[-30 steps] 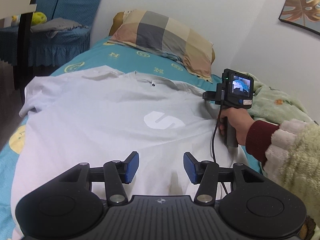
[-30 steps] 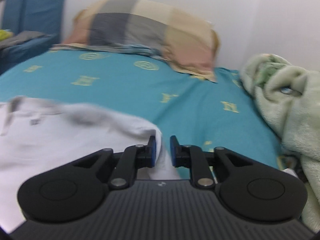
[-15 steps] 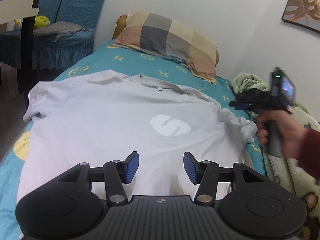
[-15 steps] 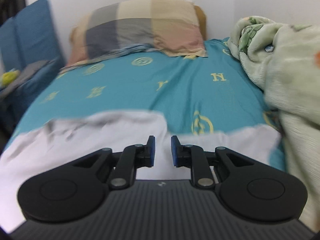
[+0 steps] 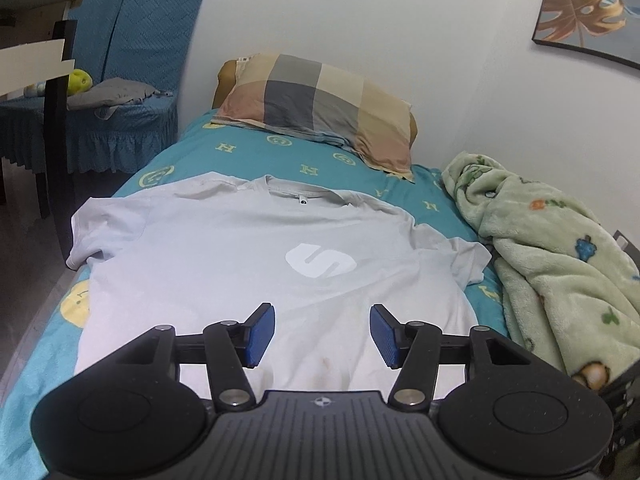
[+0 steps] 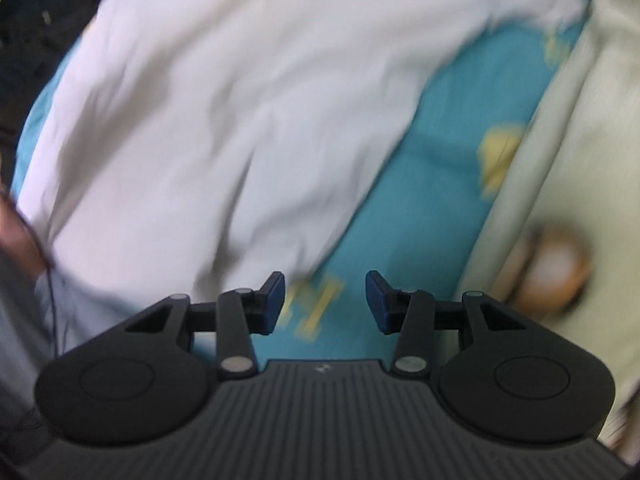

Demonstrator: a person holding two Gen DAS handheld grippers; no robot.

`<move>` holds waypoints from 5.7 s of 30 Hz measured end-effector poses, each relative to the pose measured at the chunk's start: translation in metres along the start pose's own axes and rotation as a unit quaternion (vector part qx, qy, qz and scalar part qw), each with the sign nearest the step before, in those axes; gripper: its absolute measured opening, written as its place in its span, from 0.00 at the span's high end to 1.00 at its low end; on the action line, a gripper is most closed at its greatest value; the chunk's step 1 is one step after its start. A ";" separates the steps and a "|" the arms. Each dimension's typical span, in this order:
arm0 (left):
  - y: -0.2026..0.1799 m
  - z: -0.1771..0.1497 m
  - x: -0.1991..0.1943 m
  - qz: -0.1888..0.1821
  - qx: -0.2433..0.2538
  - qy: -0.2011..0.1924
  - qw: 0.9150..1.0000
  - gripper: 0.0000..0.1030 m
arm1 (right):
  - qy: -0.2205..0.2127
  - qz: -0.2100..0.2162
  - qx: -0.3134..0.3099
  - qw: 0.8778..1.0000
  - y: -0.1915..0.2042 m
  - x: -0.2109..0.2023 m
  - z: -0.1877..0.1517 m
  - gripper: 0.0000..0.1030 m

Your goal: Fold clothes

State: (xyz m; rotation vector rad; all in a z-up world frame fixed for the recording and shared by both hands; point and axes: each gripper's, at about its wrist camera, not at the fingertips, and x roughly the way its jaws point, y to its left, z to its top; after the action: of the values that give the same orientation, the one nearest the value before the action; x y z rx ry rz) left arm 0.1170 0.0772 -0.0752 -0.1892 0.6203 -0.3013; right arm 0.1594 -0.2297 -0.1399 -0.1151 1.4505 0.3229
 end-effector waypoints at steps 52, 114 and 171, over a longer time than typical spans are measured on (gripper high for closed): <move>-0.004 0.003 -0.014 0.005 0.030 0.004 1.000 0.43 | -0.250 -0.051 0.113 0.960 0.046 -0.102 0.011 0.80; 0.272 0.073 0.132 0.128 -0.287 -0.103 0.944 0.90 | -0.324 0.038 0.224 0.918 0.029 0.028 0.053 0.22; 0.058 -0.046 0.005 0.023 0.118 0.327 0.937 0.39 | -0.252 0.088 0.129 0.955 0.049 0.046 0.028 0.23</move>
State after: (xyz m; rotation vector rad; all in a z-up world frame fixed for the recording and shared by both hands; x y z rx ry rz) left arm 0.1064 0.1257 -0.1294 0.1700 1.2385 -0.3934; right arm 0.1757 -0.1687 -0.1760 0.2941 0.9829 0.2790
